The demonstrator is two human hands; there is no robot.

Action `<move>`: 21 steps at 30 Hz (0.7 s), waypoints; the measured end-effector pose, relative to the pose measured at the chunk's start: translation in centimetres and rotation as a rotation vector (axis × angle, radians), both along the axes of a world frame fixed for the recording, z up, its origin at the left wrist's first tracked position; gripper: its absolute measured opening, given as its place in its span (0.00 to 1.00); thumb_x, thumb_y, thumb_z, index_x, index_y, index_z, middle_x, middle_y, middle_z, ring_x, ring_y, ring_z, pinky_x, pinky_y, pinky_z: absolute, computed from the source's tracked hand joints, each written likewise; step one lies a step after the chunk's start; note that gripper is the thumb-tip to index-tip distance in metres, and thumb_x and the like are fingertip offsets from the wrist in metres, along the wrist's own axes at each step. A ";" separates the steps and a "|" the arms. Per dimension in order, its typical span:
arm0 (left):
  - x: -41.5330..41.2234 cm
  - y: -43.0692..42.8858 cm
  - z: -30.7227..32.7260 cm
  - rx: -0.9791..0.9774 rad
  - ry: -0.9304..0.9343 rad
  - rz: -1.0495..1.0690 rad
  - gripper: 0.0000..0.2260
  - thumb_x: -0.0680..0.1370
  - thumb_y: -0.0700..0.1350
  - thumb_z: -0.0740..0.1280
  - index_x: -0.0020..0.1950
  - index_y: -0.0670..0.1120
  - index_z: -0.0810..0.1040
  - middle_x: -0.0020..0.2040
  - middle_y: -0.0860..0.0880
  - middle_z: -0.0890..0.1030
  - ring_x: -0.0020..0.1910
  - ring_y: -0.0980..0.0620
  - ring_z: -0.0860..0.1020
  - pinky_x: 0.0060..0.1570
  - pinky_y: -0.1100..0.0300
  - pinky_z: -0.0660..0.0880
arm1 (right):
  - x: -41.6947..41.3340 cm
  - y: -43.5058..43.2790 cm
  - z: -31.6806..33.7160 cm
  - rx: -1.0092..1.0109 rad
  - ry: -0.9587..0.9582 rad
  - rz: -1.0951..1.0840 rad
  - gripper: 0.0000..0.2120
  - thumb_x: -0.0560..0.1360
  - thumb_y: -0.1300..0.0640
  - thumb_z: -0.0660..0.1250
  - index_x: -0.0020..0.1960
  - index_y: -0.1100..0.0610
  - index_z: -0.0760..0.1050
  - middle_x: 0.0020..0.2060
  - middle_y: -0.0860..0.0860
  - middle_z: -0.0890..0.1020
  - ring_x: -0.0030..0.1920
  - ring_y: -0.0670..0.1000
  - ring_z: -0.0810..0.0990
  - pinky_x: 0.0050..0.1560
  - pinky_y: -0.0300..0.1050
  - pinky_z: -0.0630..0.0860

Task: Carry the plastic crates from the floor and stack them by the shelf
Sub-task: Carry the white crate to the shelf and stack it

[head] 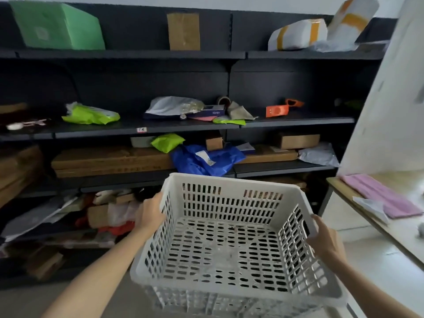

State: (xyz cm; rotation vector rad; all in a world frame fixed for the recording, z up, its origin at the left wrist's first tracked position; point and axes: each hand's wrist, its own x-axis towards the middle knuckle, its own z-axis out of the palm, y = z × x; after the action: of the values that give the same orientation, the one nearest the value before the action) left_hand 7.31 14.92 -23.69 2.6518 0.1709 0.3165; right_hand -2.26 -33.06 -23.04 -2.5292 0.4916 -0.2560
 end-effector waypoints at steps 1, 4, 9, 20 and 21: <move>0.1 -1.7 1.1 0.001 -0.013 -0.008 0.27 0.65 0.37 0.73 0.61 0.54 0.73 0.47 0.50 0.84 0.45 0.48 0.83 0.41 0.50 0.82 | 1.2 -0.9 -0.3 0.003 -0.011 -0.001 0.35 0.66 0.70 0.71 0.70 0.54 0.67 0.31 0.55 0.78 0.23 0.51 0.74 0.19 0.41 0.70; 2.5 -5.1 1.7 0.035 -0.014 -0.005 0.24 0.68 0.40 0.72 0.61 0.54 0.72 0.47 0.50 0.84 0.45 0.48 0.84 0.42 0.53 0.82 | 5.7 -3.4 -1.0 0.042 0.003 0.023 0.35 0.66 0.71 0.70 0.71 0.55 0.66 0.33 0.57 0.79 0.21 0.51 0.74 0.17 0.42 0.72; 9.6 -8.8 0.2 0.119 0.074 0.062 0.21 0.69 0.41 0.71 0.60 0.53 0.73 0.48 0.48 0.84 0.45 0.47 0.83 0.41 0.55 0.81 | 14.2 -7.0 -2.0 0.002 0.064 0.052 0.35 0.67 0.70 0.72 0.71 0.55 0.66 0.31 0.55 0.77 0.23 0.52 0.77 0.20 0.40 0.73; 20.0 -16.6 -2.8 0.125 0.135 0.109 0.24 0.73 0.40 0.69 0.67 0.52 0.69 0.50 0.48 0.83 0.46 0.47 0.83 0.46 0.53 0.81 | 27.6 -14.9 -4.8 -0.031 0.102 0.039 0.34 0.65 0.71 0.70 0.68 0.53 0.69 0.28 0.55 0.80 0.22 0.54 0.77 0.21 0.46 0.73; 20.5 -17.2 -3.3 0.130 0.142 0.119 0.25 0.73 0.40 0.69 0.68 0.52 0.68 0.50 0.48 0.83 0.46 0.48 0.83 0.45 0.54 0.81 | 28.9 -15.7 -5.4 -0.035 0.096 0.046 0.34 0.64 0.71 0.70 0.68 0.54 0.69 0.30 0.56 0.80 0.23 0.53 0.77 0.23 0.47 0.76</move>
State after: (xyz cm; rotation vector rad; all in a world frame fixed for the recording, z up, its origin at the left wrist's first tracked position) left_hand 27.77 -2.26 -26.97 2.8001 0.3662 0.1829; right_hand 26.64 -48.76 -28.44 -2.5921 0.4697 -0.1276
